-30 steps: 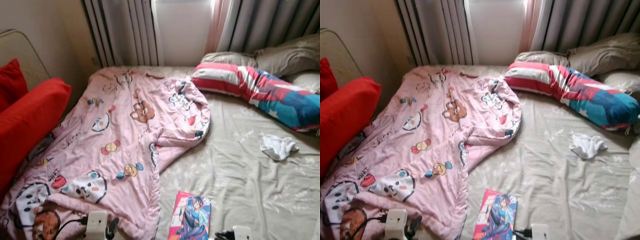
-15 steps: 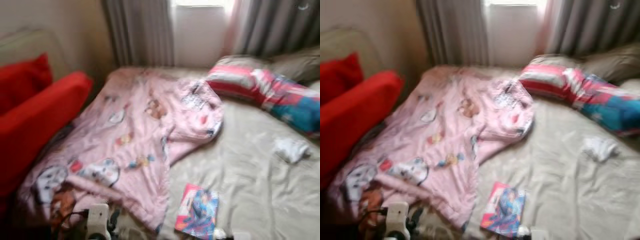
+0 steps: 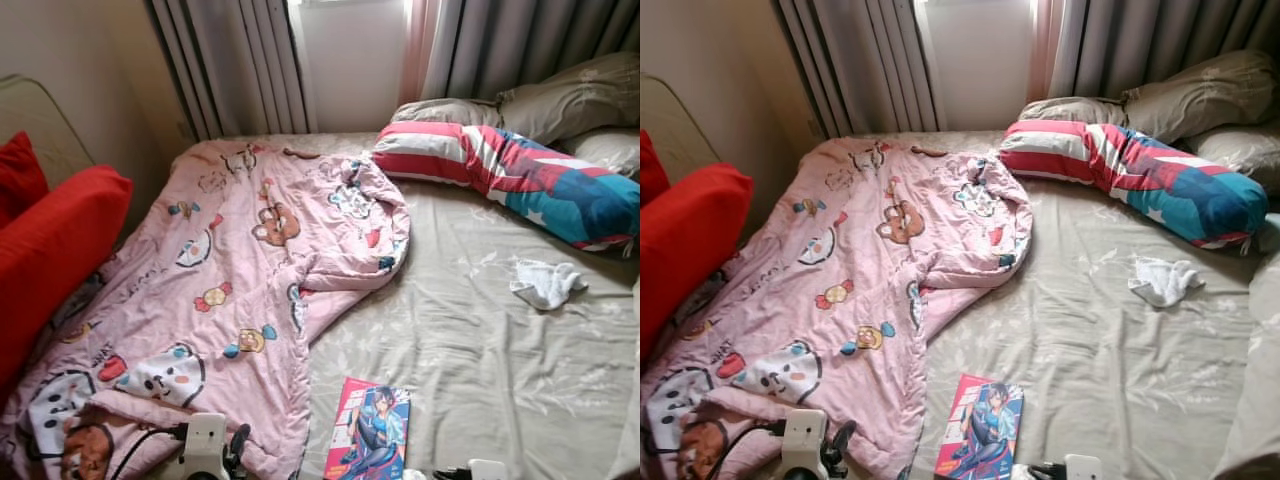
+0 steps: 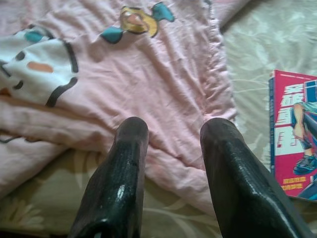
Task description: Clean up the room
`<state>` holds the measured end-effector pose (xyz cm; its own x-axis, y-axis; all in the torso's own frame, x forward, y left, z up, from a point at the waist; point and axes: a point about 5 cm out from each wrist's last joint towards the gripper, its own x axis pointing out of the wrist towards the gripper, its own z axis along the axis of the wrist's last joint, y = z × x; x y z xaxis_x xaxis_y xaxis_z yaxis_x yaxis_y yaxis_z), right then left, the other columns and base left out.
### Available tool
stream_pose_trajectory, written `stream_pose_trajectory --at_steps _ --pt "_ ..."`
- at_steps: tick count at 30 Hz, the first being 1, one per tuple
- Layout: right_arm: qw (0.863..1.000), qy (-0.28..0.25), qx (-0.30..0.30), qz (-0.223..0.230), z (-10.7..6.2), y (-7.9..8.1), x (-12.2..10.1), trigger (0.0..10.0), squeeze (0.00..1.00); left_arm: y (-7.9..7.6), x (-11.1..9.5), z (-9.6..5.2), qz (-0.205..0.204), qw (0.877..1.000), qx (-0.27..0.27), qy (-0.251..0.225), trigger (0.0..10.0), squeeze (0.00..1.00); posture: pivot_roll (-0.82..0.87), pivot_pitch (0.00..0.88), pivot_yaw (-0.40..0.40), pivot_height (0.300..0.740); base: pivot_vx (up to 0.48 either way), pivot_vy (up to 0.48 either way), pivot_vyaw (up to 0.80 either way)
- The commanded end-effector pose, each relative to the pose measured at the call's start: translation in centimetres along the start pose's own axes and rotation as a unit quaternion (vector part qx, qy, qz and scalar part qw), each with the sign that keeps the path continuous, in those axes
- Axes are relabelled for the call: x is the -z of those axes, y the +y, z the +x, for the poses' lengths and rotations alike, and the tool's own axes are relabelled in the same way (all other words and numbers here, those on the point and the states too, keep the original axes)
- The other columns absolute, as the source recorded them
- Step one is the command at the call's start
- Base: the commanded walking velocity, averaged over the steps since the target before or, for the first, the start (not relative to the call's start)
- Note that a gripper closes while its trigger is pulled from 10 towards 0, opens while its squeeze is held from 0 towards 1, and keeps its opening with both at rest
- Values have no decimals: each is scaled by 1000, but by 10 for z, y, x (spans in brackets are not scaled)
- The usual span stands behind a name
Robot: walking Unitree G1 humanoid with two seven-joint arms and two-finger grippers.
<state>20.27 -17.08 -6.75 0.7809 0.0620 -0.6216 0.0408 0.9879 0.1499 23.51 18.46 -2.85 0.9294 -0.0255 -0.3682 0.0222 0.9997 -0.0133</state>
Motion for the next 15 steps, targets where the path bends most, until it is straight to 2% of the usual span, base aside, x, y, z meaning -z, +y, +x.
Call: stream_pose_trajectory --at_steps 1,3,7,8,11,15 --pt "1000 -7 -9 -4 1 6 -1 10000 0 11 -2 -4 1 1000 -15 -12 10000 0 -17 132 59 740 0 0 0" --pt "1000 -30 -9 -2 -1 0 -5 10000 0 11 -9 -4 7 999 -10 -34 10000 0 -21 130 56 740 0 0 0" --pt "998 -58 -13 -6 0 -3 -14 10000 0 12 -15 -5 20 998 -3 -55 10000 0 -26 124 54 740 0 0 0" --pt "996 -80 -22 -22 4 7 -25 10000 0 12 -18 -7 26 997 2 -68 10000 0 -35 116 52 740 0 0 0" --pt "992 -123 -27 -34 8 18 -42 10000 0 15 -23 -12 30 996 3 -85 10000 0 -37 109 47 740 0 0 0" --pt "986 -156 -24 -50 8 20 -51 10000 0 17 -28 -15 25 994 -4 -104 10000 0 -33 99 40 740 0 0 0"
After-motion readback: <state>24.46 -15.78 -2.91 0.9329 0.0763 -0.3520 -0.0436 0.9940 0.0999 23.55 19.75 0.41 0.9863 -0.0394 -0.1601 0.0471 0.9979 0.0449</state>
